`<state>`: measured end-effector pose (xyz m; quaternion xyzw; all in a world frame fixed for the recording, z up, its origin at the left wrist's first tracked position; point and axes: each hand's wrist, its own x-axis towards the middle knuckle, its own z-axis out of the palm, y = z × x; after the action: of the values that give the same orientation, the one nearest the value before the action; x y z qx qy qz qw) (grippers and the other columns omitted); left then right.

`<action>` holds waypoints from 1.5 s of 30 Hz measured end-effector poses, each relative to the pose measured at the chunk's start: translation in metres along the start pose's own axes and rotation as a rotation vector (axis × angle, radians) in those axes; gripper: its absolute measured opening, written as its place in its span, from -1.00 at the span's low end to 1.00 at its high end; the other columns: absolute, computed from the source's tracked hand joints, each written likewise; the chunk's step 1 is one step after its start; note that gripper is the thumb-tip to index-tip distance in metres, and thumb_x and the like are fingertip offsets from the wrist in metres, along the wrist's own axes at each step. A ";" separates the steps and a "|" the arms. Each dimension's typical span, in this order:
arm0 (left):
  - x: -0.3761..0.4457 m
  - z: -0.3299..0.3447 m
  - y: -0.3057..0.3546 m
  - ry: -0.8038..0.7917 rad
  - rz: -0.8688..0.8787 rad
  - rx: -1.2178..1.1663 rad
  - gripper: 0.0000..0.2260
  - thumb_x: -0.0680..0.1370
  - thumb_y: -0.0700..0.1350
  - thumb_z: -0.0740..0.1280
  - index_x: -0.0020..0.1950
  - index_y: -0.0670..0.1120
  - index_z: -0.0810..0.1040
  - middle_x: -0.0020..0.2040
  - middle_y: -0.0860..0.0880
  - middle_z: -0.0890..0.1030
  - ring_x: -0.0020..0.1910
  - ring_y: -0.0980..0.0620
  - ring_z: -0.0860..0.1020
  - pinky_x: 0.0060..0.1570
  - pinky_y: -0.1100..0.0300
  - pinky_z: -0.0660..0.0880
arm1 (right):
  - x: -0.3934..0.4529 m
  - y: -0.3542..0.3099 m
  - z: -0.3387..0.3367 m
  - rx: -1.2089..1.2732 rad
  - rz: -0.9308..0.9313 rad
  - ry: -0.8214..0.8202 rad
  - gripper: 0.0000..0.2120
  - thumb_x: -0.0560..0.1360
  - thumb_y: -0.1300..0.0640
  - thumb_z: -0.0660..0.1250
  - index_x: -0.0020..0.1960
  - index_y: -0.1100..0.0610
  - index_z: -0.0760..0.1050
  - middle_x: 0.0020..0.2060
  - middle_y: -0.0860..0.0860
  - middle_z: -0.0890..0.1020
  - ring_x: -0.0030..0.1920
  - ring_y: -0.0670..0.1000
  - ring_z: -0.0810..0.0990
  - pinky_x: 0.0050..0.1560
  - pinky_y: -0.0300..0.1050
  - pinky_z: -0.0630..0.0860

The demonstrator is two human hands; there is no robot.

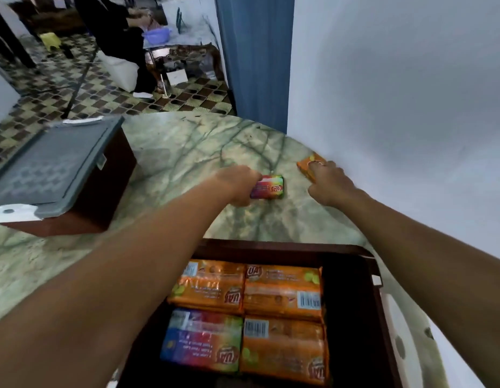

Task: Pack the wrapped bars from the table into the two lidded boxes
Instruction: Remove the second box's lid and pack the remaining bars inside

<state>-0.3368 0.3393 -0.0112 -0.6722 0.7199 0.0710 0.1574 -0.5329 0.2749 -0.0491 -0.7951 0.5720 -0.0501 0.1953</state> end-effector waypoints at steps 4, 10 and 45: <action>0.037 0.022 0.005 -0.129 -0.007 -0.078 -0.25 0.45 -0.04 0.45 0.54 0.00 0.13 0.38 -0.15 0.37 0.30 -0.15 0.42 0.19 0.06 0.39 | 0.020 0.011 0.024 -0.263 0.025 -0.065 -0.39 0.55 0.08 0.15 0.54 -0.06 -0.01 0.46 0.25 0.14 0.39 0.31 0.20 0.37 0.20 0.15; 0.048 0.034 0.006 0.015 0.011 -0.065 -0.42 0.39 -0.13 0.49 0.35 -0.03 0.34 0.24 -0.17 0.48 0.18 -0.16 0.48 -0.03 0.13 0.36 | 0.051 0.029 0.031 -0.177 -0.017 0.009 -0.64 0.50 0.15 0.24 0.27 -0.03 0.34 0.23 0.19 0.30 0.22 0.28 0.36 0.22 0.19 0.38; -0.262 0.068 0.027 0.201 0.131 0.069 -0.61 0.40 0.05 0.35 0.22 0.04 0.56 0.23 -0.01 0.50 0.28 -0.03 0.38 0.28 0.05 0.26 | -0.277 -0.059 0.015 -0.420 -0.456 -0.159 -0.38 0.44 0.12 0.33 0.47 -0.05 0.27 0.40 0.03 0.30 0.38 0.12 0.26 0.17 0.03 0.37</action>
<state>-0.3430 0.6110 0.0069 -0.6215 0.7766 -0.0115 0.1025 -0.5700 0.5521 -0.0008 -0.9271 0.3600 0.0889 0.0549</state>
